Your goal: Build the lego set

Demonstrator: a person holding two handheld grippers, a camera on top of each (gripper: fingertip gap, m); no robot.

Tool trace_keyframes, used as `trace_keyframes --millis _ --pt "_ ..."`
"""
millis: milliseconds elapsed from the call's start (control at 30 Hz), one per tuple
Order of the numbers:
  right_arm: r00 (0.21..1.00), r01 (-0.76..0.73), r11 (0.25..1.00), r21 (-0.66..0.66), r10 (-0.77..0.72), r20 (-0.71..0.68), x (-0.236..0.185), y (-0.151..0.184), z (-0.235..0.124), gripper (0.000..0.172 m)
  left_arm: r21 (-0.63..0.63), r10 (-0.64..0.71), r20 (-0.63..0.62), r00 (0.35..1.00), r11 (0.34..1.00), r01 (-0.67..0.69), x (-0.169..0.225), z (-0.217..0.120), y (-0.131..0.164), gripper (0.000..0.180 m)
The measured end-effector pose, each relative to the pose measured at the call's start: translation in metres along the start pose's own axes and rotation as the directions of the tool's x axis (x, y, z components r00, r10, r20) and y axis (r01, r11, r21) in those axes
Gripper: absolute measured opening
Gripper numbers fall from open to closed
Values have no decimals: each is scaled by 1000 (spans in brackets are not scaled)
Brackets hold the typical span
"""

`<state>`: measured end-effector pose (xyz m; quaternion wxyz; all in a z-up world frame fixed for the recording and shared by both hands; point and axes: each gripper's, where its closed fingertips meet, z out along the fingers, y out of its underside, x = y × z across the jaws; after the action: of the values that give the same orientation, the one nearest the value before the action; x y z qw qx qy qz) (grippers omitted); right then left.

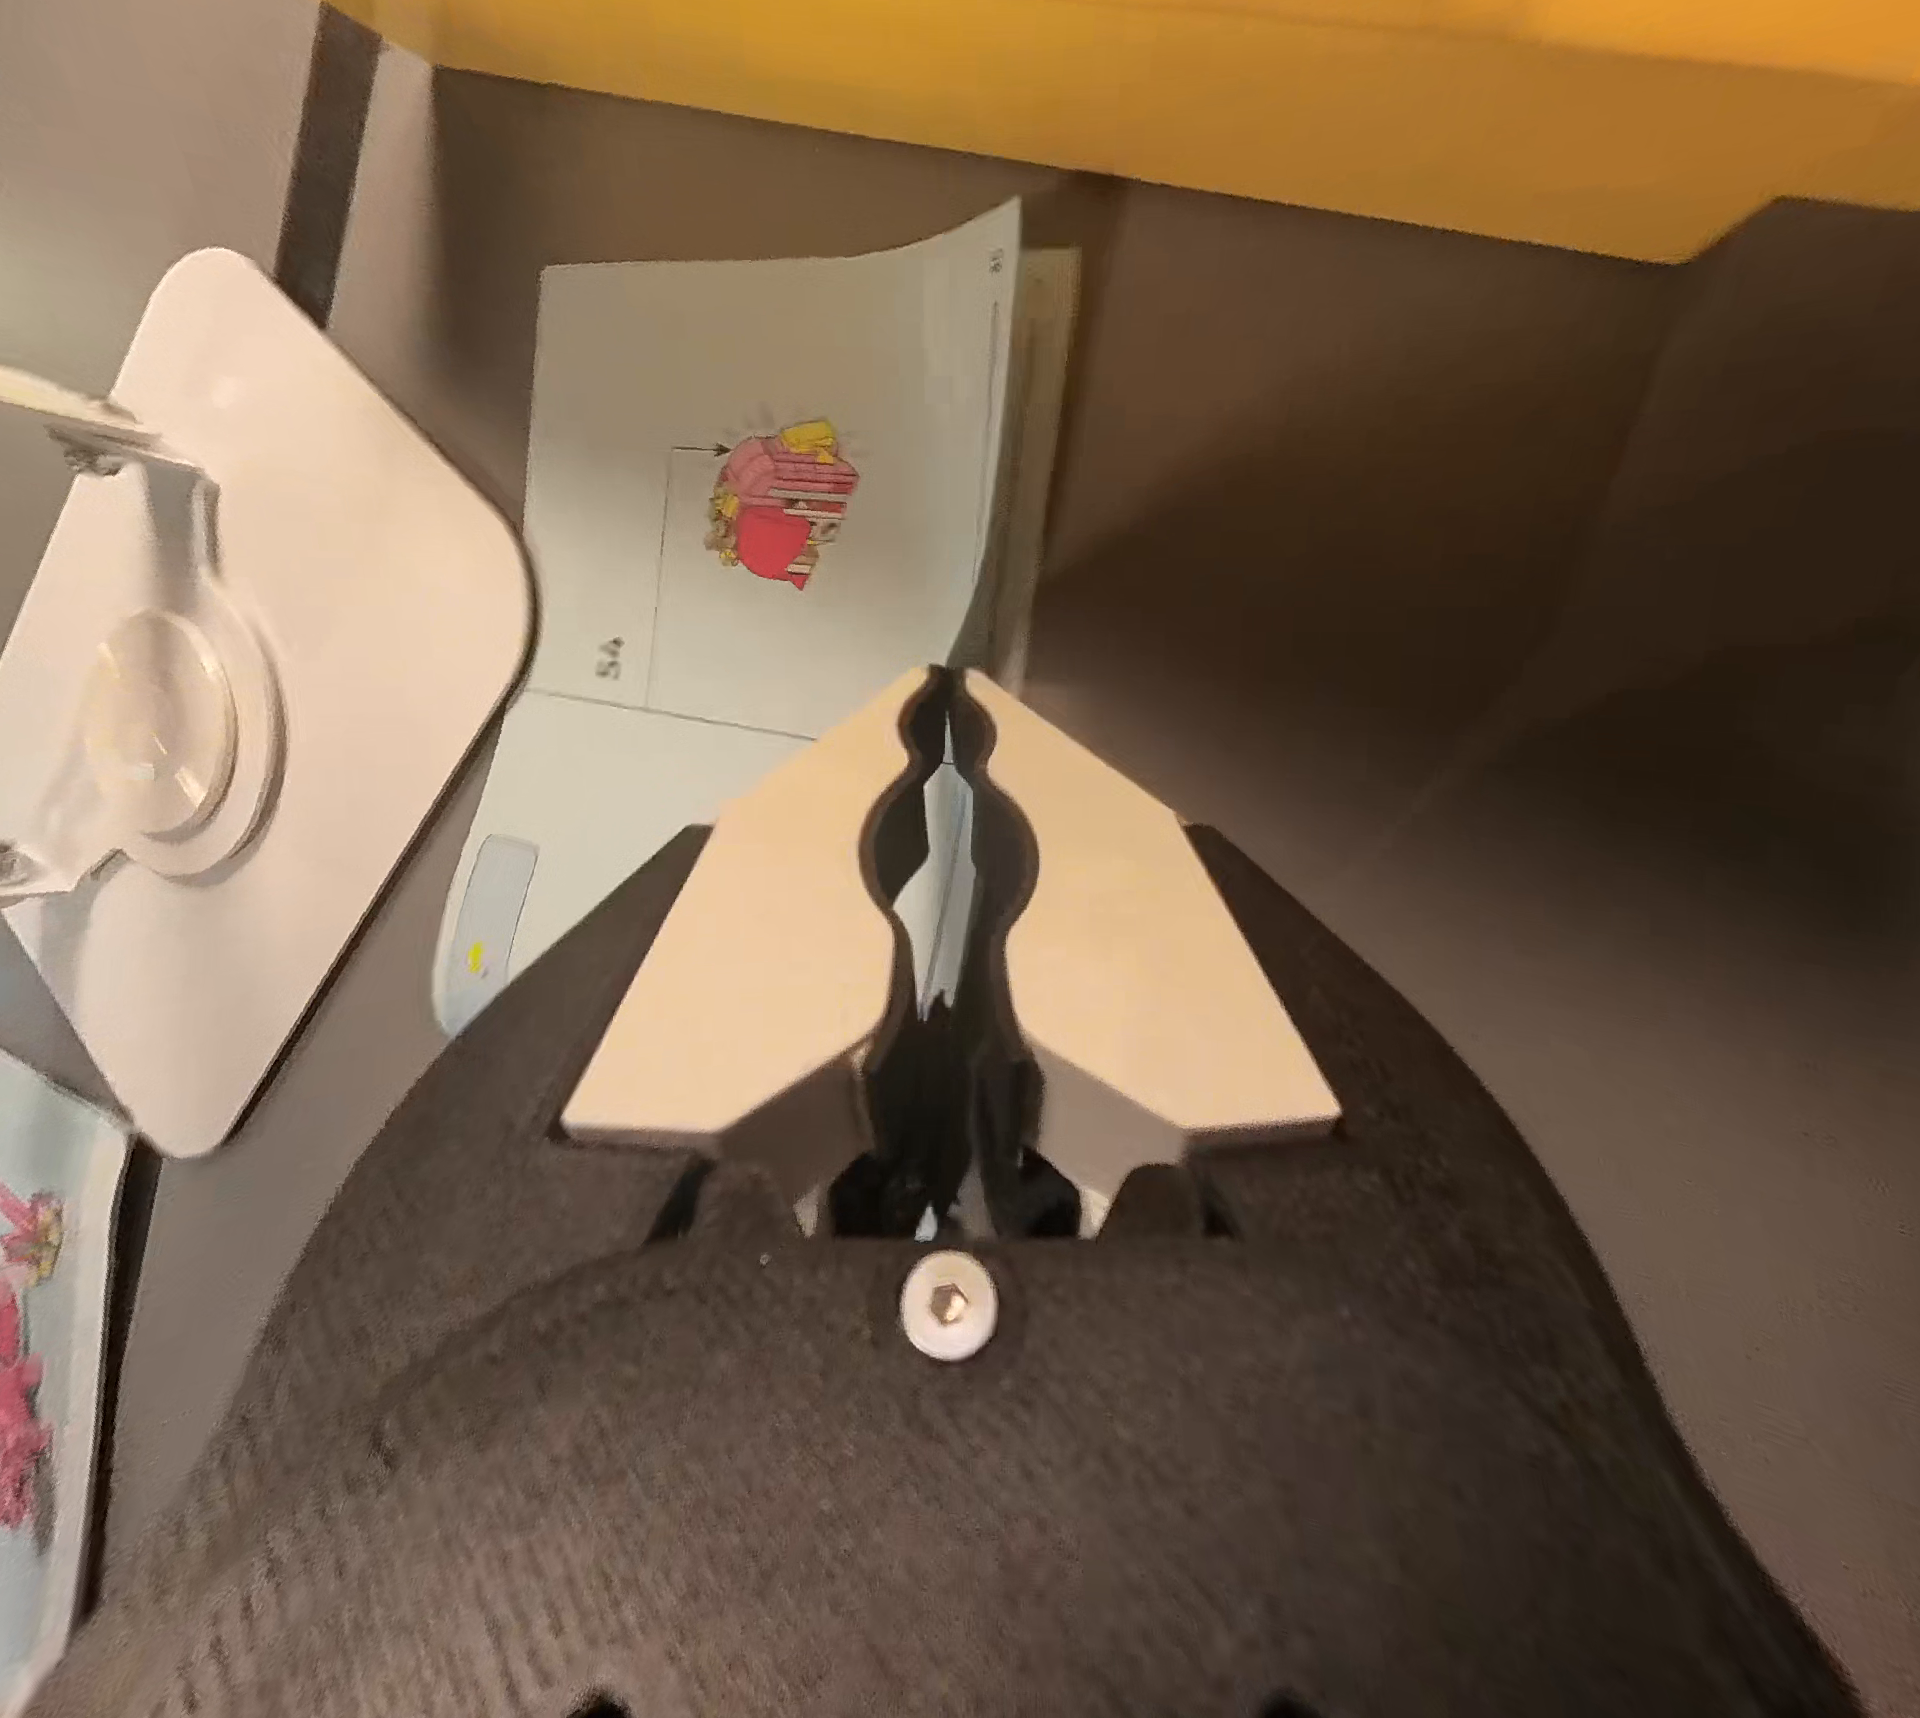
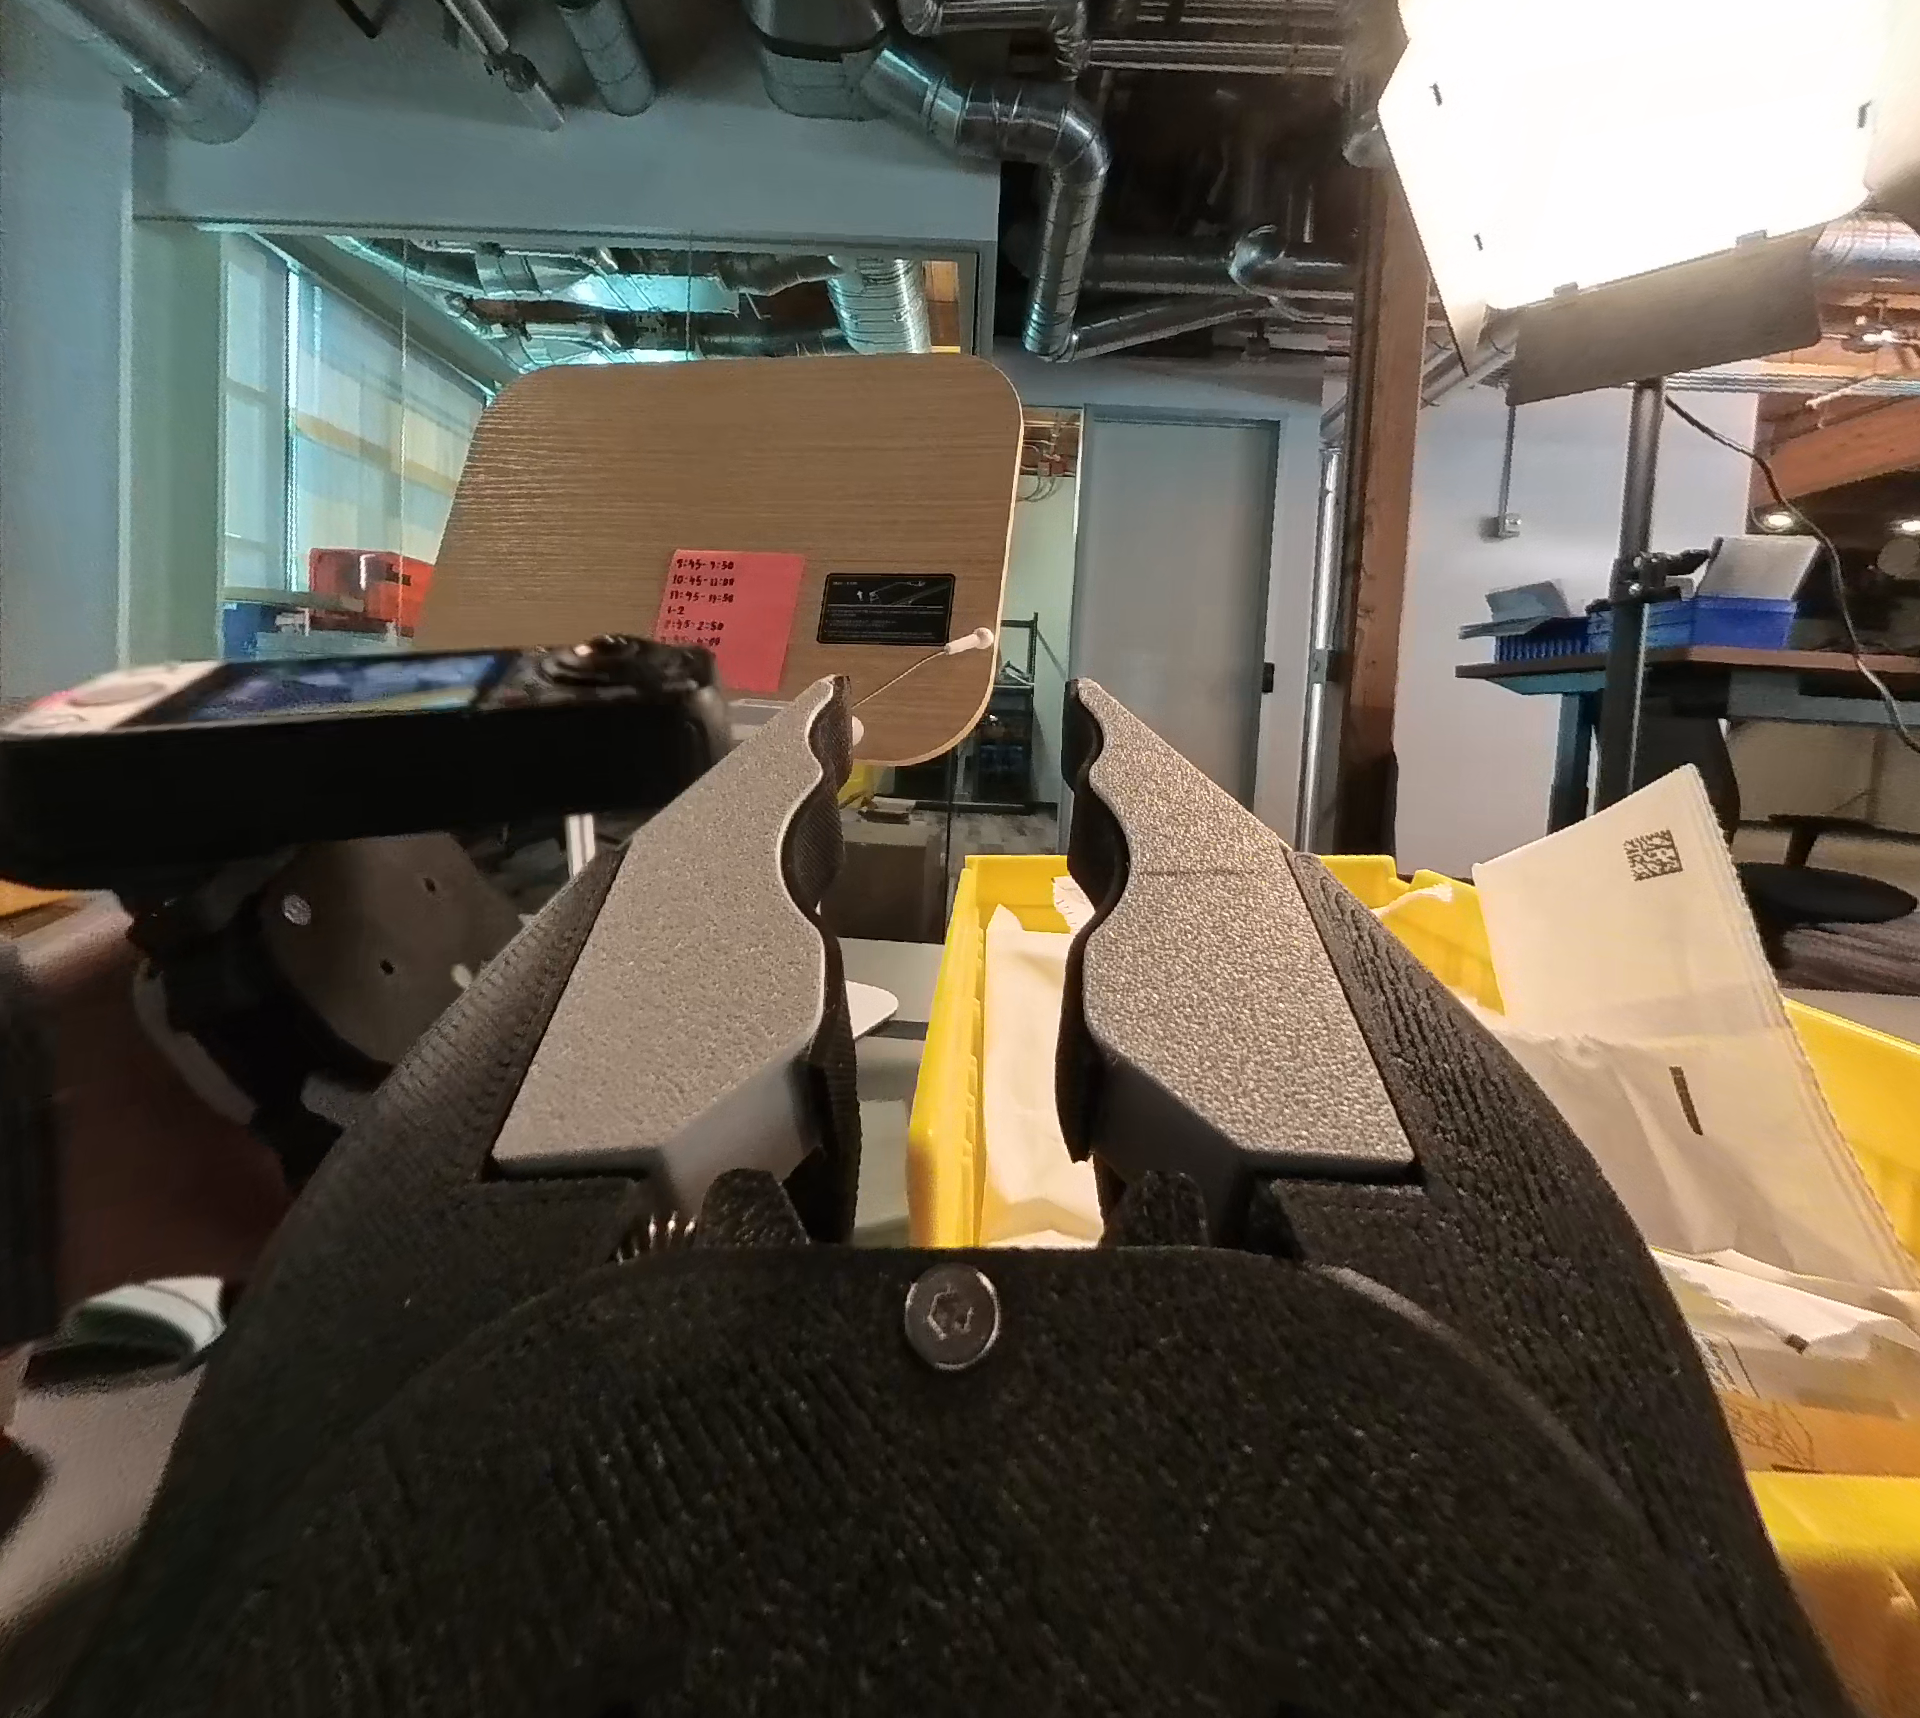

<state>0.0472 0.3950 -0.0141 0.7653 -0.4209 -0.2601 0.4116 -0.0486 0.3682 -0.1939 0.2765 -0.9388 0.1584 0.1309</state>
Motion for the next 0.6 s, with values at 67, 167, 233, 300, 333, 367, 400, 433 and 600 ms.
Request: trace_keyframes --millis 67,167,233,300,333,367,400,433,600 --pt "1000 7 1000 1 -7 4 -1 -1 0 39 46 -60 39 997 997 58 -10 -9 0 0" --pt "995 80 997 -9 -79 63 -19 0 0 24 194 -238 71 969 956 220 -31 -36 2 0" --pt "980 165 983 -86 -153 129 -42 13 0 2 287 -365 59 929 898 334 -42 -57 12 0" --pt "955 245 948 -202 -200 221 -71 32 -1 0 384 -480 25 877 814 435 -52 -80 24 0" --pt "938 279 924 -261 -205 279 -88 44 -1 0 422 -528 10 849 772 475 -57 -90 33 0" --pt "925 311 895 -319 -209 316 -100 55 1 0 457 -570 -4 822 730 508 -63 -99 41 0" --pt "915 338 865 -371 -210 345 -109 67 4 0 488 -606 -21 795 688 537 -67 -107 50 0" --pt "905 352 834 -425 -188 381 -119 80 8 0 515 -636 -45 771 646 563 -71 -114 57 0" --pt "880 253 624 -739 168 444 -169 148 20 0 589 -739 -155 656 463 662 -88 -139 89 0"
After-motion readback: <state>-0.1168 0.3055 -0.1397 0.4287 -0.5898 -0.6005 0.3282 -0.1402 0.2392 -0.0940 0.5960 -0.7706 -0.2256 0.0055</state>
